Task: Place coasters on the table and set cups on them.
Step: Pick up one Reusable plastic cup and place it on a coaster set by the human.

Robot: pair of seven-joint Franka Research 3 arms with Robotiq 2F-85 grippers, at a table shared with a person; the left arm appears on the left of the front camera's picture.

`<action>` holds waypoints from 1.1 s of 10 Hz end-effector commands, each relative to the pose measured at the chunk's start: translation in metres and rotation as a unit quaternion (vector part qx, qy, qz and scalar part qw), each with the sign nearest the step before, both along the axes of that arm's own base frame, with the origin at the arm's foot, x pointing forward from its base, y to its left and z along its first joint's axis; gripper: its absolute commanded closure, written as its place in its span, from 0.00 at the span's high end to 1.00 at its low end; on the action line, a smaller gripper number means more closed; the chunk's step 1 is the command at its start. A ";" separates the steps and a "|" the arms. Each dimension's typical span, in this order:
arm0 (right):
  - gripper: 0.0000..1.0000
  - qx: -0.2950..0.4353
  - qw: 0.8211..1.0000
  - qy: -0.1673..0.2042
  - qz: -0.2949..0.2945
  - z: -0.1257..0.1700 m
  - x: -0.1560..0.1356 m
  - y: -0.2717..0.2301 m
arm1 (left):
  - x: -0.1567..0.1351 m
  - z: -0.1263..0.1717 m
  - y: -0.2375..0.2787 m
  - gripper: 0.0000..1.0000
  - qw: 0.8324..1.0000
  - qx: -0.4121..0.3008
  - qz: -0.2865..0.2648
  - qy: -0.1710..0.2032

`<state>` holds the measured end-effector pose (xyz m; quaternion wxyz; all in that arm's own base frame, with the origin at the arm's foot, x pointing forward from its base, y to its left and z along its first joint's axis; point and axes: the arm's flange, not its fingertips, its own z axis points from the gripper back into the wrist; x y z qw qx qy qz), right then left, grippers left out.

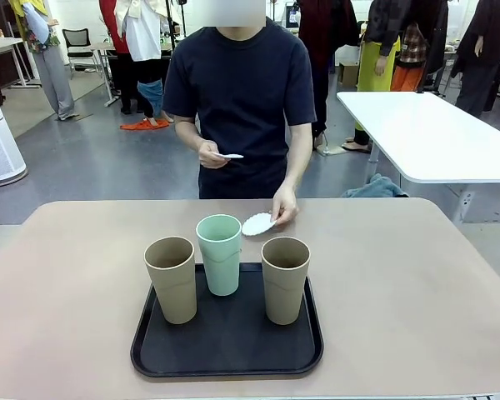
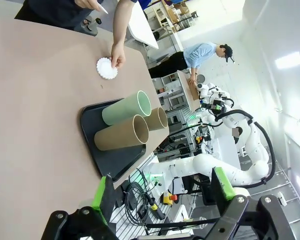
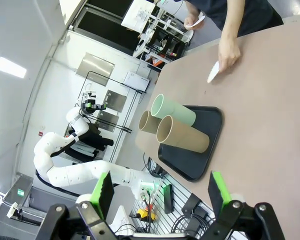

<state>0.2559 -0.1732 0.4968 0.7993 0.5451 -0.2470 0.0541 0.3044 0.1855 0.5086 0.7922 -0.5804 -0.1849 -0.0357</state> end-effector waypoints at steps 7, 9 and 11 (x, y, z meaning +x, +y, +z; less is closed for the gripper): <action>1.00 0.008 1.000 -0.007 0.002 0.000 0.002 0.000 | 0.000 0.001 0.001 1.00 1.000 -0.007 0.001 -0.002; 1.00 0.008 1.000 -0.007 0.002 0.000 0.002 0.000 | 0.000 0.001 0.001 1.00 1.000 -0.007 0.001 -0.002; 1.00 0.008 1.000 -0.007 0.002 0.000 0.002 0.000 | 0.000 0.001 0.001 1.00 1.000 -0.007 0.001 -0.002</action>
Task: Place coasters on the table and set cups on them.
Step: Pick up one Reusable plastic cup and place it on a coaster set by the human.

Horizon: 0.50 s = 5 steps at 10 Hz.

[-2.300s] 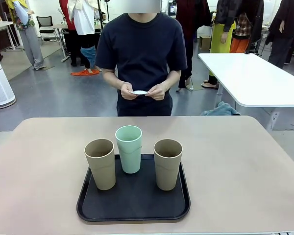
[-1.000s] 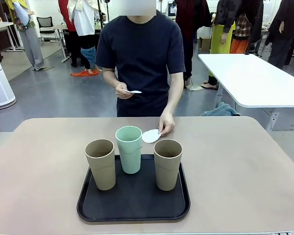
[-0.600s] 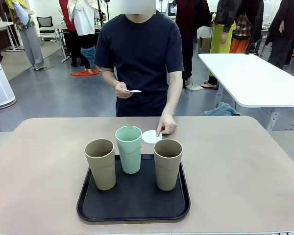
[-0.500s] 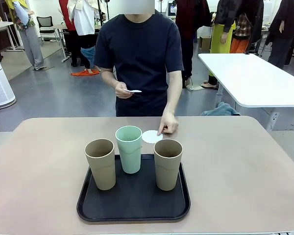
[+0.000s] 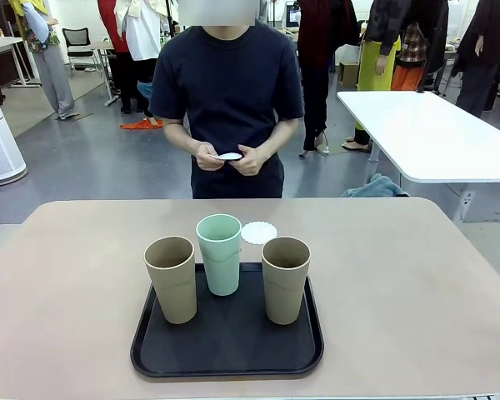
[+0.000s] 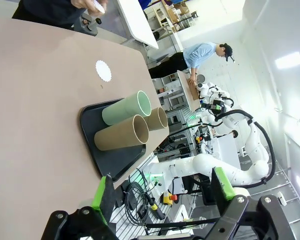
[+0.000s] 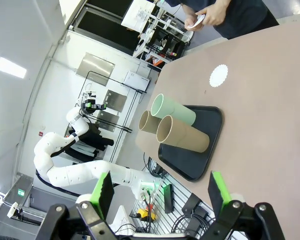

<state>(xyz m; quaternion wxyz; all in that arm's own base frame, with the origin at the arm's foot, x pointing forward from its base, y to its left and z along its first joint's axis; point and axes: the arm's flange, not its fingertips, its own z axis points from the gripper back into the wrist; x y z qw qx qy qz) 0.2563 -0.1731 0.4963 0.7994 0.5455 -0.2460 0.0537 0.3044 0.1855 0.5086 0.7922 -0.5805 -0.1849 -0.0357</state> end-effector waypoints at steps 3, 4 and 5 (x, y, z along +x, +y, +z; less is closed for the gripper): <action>1.00 0.008 1.000 -0.008 0.002 0.001 0.002 0.000 | -0.001 0.001 0.001 1.00 1.000 -0.007 0.001 -0.002; 1.00 0.008 1.000 -0.008 0.002 0.001 0.002 0.000 | -0.001 0.001 0.001 1.00 1.000 -0.007 0.001 -0.002; 1.00 0.000 1.000 0.000 0.000 0.000 0.000 0.000 | -0.001 0.001 0.001 1.00 1.000 -0.007 0.001 -0.002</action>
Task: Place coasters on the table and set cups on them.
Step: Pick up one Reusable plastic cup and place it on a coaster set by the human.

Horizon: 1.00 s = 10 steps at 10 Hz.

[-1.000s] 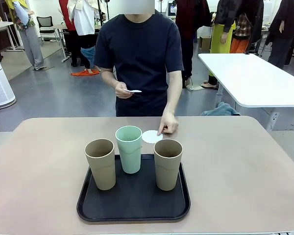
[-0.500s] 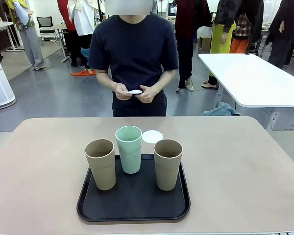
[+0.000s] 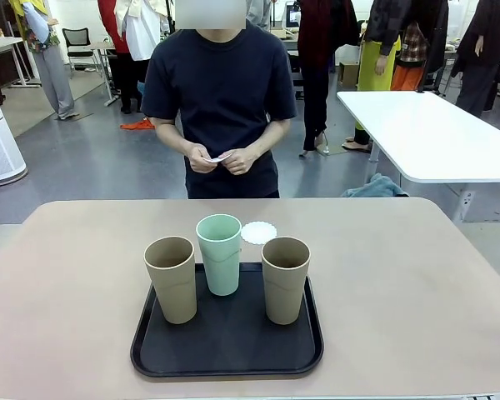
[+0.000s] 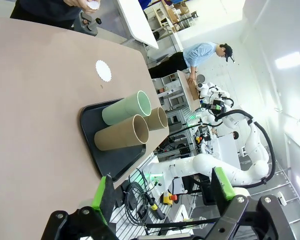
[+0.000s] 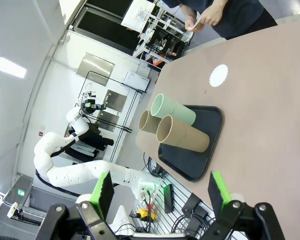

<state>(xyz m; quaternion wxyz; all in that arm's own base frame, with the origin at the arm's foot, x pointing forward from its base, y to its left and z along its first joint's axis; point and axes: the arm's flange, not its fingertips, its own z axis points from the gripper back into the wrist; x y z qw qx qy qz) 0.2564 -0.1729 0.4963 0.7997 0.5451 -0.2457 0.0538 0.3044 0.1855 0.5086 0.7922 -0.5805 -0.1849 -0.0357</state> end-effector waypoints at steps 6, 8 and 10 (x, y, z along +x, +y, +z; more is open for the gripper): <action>1.00 -0.392 0.864 -0.138 0.285 0.080 0.080 0.074 | -0.001 0.001 0.001 1.00 1.000 -0.007 0.001 -0.002; 1.00 -0.445 0.803 -0.186 0.351 0.094 0.080 0.124 | -0.001 0.001 0.001 1.00 1.000 -0.007 0.001 -0.002; 1.00 -0.522 0.718 -0.236 0.396 0.085 0.067 0.173 | -0.001 0.001 0.001 1.00 1.000 -0.007 0.001 -0.002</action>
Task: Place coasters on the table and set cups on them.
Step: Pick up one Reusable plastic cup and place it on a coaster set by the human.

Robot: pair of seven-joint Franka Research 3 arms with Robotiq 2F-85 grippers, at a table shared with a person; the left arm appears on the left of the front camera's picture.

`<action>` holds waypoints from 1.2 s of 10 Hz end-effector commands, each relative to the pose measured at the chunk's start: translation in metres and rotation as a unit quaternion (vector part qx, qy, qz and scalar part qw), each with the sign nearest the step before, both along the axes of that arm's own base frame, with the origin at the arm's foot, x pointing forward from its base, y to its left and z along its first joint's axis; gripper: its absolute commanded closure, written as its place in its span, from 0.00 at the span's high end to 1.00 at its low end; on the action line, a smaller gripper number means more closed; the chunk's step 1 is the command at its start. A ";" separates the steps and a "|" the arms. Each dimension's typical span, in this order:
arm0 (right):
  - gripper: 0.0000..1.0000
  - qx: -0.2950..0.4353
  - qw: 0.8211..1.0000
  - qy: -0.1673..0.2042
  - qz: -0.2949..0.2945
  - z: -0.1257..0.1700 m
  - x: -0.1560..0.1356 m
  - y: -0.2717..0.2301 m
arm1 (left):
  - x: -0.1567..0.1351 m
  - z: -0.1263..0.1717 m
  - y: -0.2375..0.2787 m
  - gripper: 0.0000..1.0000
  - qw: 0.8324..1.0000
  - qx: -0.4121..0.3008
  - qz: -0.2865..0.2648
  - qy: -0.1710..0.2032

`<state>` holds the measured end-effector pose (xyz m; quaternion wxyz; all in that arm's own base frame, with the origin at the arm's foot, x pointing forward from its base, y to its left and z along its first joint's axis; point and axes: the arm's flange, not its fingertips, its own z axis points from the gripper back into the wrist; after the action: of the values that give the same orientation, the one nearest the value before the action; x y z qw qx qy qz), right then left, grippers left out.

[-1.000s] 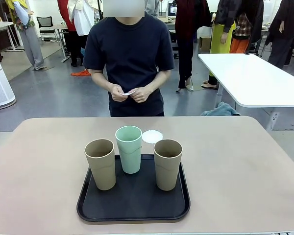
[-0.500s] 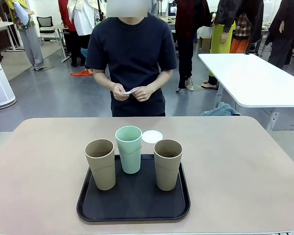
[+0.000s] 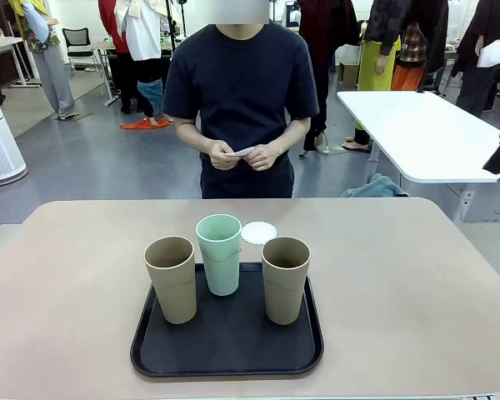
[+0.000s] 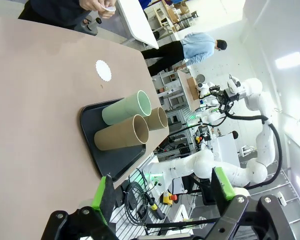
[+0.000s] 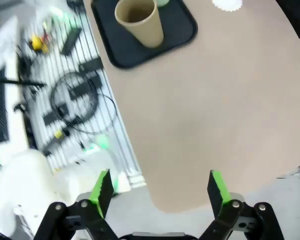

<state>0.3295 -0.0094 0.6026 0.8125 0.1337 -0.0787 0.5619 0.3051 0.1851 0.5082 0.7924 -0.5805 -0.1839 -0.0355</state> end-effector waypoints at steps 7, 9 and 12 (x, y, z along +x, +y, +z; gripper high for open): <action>1.00 -0.074 0.986 -0.108 0.102 -0.022 -0.010 0.060 | -0.001 0.002 0.001 1.00 1.000 -0.007 0.001 -0.003; 1.00 -0.074 0.986 -0.108 0.102 -0.022 -0.010 0.060 | -0.001 0.002 0.001 1.00 1.000 -0.007 0.001 -0.003; 1.00 0.148 0.970 -0.147 0.127 -0.076 -0.004 0.049 | -0.001 0.002 0.001 1.00 1.000 -0.007 0.001 -0.003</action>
<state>0.3229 0.0449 0.5600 0.7273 0.1015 -0.1943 0.6504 0.3051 0.1853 0.5082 0.7926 -0.5803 -0.1839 -0.0351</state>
